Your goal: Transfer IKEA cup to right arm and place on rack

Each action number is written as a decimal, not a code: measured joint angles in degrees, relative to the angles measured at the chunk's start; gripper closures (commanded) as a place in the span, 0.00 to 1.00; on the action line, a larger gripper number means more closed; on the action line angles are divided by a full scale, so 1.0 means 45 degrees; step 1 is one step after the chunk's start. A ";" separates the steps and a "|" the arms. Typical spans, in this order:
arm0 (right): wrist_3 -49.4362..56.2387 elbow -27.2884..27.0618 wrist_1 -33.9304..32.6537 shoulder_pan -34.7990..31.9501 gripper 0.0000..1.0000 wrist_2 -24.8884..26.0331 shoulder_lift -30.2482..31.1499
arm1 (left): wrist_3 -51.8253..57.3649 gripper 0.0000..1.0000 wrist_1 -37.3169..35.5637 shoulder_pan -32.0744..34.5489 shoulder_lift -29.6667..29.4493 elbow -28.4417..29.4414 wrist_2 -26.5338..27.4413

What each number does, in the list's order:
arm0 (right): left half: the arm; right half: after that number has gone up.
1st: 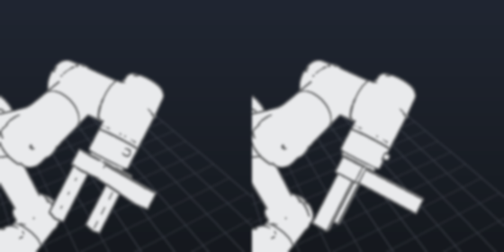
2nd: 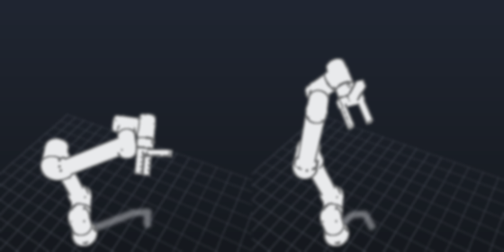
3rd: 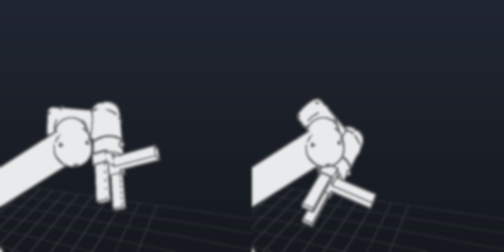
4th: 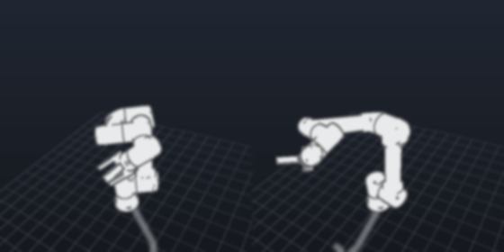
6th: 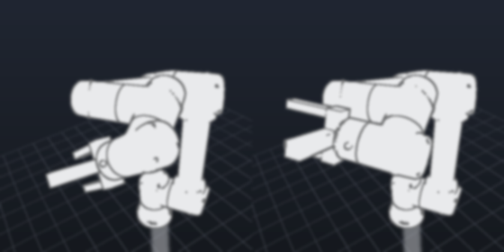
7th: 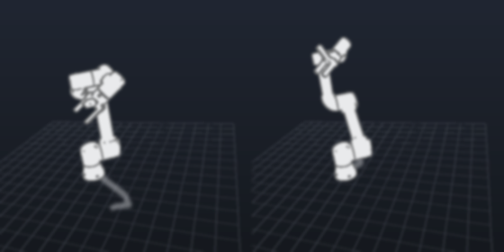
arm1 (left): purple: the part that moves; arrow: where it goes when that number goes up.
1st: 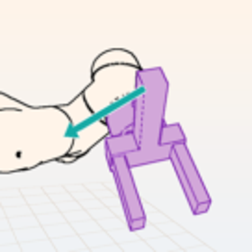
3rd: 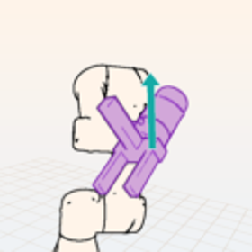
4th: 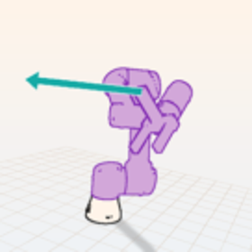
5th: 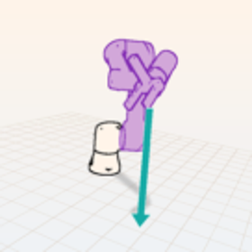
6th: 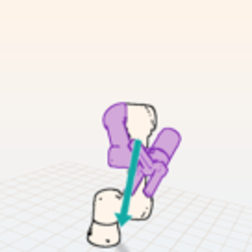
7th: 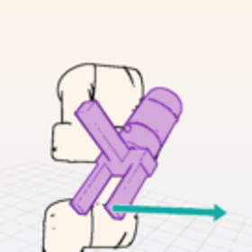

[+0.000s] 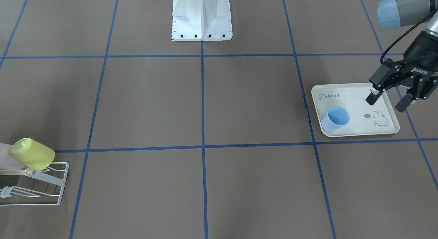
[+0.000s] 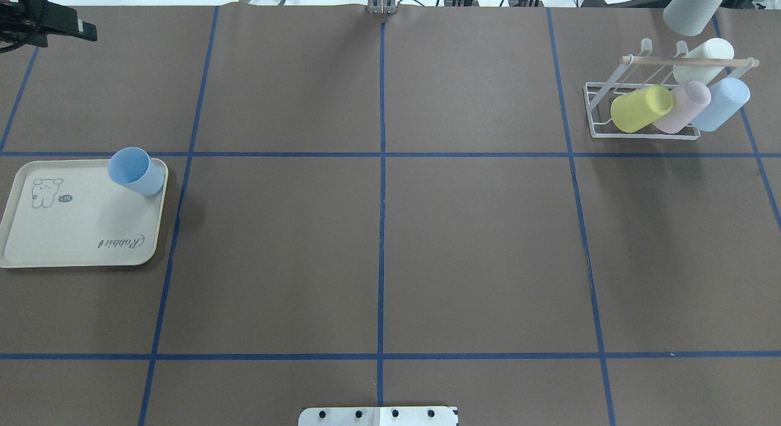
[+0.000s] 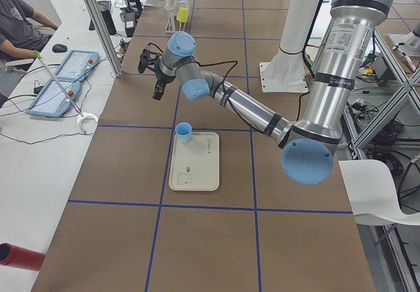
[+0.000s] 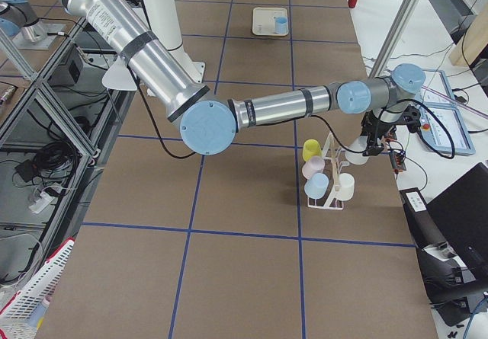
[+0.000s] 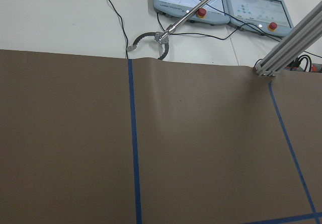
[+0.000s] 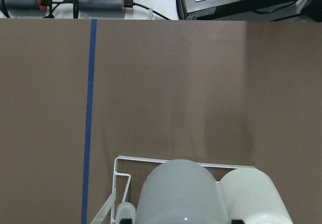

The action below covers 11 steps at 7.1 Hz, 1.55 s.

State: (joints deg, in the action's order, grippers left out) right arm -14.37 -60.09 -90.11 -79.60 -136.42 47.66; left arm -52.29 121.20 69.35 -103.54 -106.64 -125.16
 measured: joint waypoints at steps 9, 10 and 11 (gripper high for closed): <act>0.0048 0.0189 0.0005 0.0418 0.80 0.0055 0.0396 | 0.0000 0.00 0.0000 -0.0026 0.0020 0.0044 0.0000; 0.0048 0.0190 0.0006 0.0466 0.79 0.0060 0.0491 | 0.0000 0.00 0.0000 -0.0034 0.0021 0.0044 0.0000; 0.0049 0.0190 0.0006 0.0505 0.77 0.0062 0.0590 | 0.0000 0.00 0.0000 -0.0037 0.0021 0.0045 0.0000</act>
State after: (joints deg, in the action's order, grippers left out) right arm -14.15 -59.24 -90.09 -77.33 -136.15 50.31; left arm -52.29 121.20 69.18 -103.45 -106.44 -125.16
